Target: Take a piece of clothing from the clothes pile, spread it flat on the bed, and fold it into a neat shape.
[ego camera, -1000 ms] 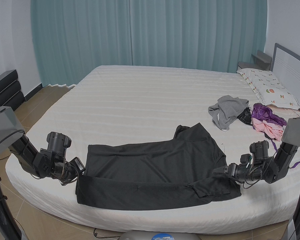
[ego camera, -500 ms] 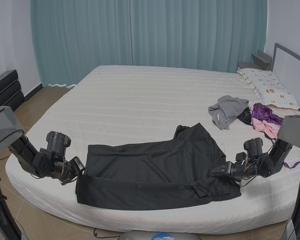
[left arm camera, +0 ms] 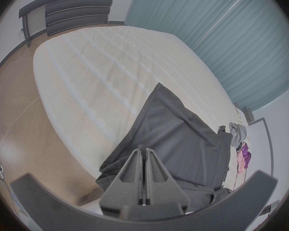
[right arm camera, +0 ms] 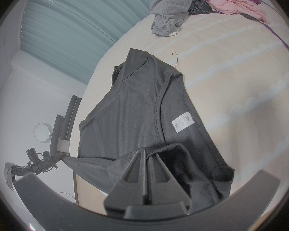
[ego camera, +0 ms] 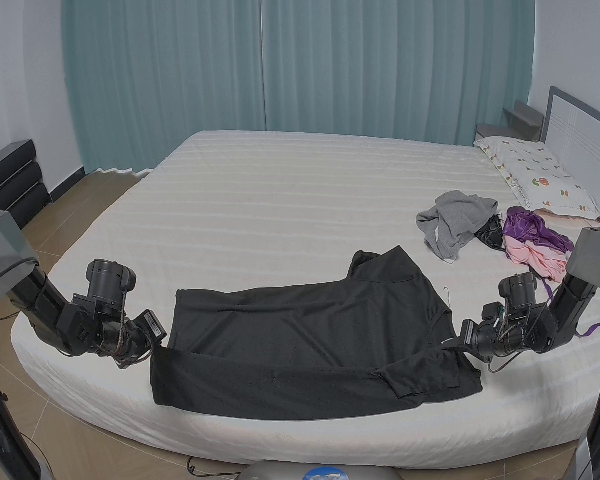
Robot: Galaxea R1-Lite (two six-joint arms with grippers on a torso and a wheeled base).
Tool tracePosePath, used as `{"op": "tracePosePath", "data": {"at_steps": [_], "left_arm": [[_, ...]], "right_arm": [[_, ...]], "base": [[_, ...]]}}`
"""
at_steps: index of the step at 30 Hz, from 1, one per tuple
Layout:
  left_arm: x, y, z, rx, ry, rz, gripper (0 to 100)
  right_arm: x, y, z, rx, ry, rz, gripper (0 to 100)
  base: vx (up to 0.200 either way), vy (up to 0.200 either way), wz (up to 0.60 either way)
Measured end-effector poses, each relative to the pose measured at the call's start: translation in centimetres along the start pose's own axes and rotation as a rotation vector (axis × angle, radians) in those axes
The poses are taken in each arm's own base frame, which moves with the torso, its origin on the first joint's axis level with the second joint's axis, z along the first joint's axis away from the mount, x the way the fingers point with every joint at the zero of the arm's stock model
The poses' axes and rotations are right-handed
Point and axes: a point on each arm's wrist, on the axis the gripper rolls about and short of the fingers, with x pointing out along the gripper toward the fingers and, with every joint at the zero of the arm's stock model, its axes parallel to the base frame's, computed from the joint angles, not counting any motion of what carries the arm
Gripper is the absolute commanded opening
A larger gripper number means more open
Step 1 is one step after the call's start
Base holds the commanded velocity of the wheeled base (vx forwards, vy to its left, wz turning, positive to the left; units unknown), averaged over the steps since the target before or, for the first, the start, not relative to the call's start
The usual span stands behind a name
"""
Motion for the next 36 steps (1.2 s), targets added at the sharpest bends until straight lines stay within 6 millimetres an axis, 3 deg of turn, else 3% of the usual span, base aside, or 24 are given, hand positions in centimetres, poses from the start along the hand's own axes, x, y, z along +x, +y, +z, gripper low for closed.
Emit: {"op": "tracePosePath", "data": {"at_steps": [10, 21, 36], "left_arm": [[-2.0, 0.9, -0.3, -0.013, -0.009, -0.004, 0], [-3.0, 2.6, -1.4, -0.050, 0.053, -0.017, 0], [-4.5, 3.3, -2.5, -0.071, 0.096, -0.043, 0]], "right_arm": [[-3.3, 0.4, -1.6, 0.010, -0.001, -0.001, 0], [-8.5, 0.8, -2.5, 0.021, -0.071, 0.041, 0], [-11.1, 0.8, -4.0, 0.022, -0.094, 0.050, 0]], "base": [[0.000, 0.000, 0.00], [0.000, 0.000, 0.00], [0.000, 0.000, 0.00]]}}
